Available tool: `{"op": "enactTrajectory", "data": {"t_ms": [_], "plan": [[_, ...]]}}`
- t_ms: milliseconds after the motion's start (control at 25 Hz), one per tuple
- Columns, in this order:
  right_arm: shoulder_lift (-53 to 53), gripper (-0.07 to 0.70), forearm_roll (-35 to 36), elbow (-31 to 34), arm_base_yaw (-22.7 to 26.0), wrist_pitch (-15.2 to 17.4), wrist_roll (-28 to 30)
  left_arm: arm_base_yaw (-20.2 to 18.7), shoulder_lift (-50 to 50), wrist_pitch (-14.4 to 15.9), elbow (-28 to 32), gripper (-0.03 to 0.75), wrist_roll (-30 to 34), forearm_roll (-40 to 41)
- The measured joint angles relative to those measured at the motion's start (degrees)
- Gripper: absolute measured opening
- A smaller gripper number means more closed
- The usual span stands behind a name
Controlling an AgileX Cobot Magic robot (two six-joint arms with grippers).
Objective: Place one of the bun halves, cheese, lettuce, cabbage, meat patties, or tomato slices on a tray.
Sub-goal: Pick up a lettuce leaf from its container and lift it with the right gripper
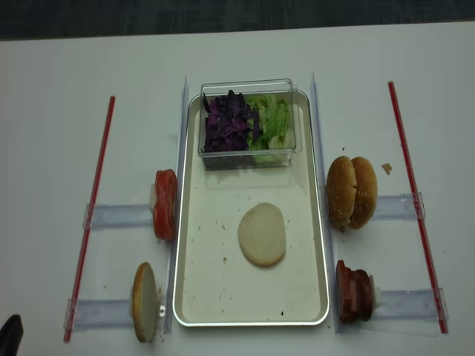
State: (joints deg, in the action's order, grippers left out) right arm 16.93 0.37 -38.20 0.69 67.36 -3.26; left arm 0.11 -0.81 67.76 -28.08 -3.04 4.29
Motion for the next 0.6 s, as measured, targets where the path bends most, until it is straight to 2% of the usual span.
{"op": "enactTrajectory", "data": {"t_ms": [600], "plan": [[26.1,0.510,-1.5,-10.7,0.0,-2.1,1.0,0.0,0.0,0.0,0.0,0.438,0.0,0.0]]}}
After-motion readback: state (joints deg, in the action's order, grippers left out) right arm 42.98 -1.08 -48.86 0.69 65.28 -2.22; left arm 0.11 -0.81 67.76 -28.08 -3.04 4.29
